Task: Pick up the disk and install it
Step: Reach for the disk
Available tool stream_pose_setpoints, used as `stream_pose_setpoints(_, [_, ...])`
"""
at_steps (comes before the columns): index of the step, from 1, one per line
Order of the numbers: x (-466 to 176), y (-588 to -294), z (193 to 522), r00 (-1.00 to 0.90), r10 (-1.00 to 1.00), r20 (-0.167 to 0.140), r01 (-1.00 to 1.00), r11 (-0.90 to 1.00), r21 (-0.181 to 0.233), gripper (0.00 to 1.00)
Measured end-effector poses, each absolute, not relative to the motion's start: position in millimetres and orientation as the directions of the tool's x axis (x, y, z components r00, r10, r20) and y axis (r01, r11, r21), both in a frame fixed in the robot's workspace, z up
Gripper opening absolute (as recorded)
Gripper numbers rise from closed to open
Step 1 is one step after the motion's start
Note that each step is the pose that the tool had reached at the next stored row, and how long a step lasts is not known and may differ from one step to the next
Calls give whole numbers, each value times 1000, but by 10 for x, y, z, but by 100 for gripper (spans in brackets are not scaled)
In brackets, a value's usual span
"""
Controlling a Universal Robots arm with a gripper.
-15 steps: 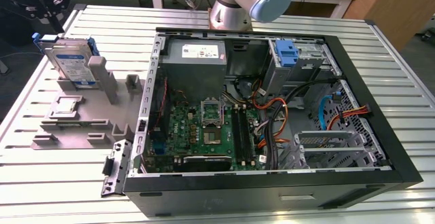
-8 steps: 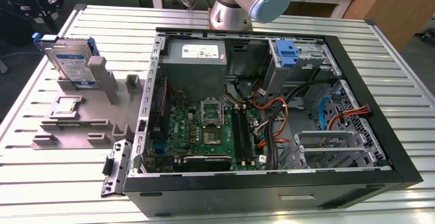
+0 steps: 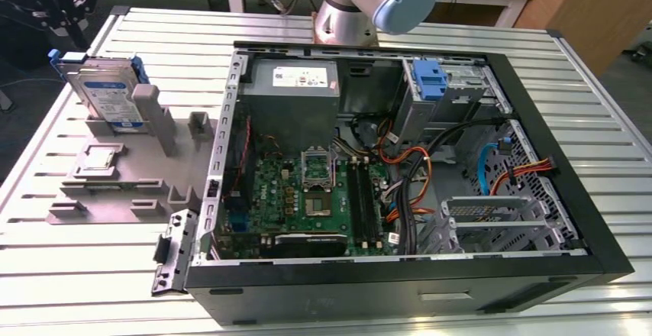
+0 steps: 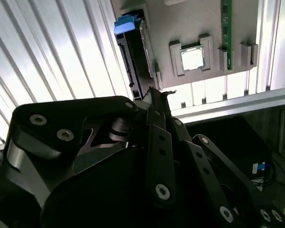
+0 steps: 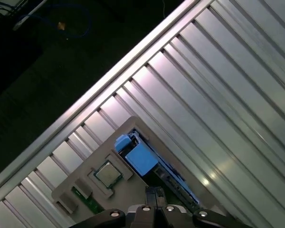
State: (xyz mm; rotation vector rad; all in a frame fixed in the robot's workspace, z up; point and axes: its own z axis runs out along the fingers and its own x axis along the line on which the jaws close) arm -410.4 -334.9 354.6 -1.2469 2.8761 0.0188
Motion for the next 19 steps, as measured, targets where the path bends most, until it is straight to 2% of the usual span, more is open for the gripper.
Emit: stream_pose_setpoints(19, [-4104,-3349,3515,-396,-918,-11,-918,396,8,10])
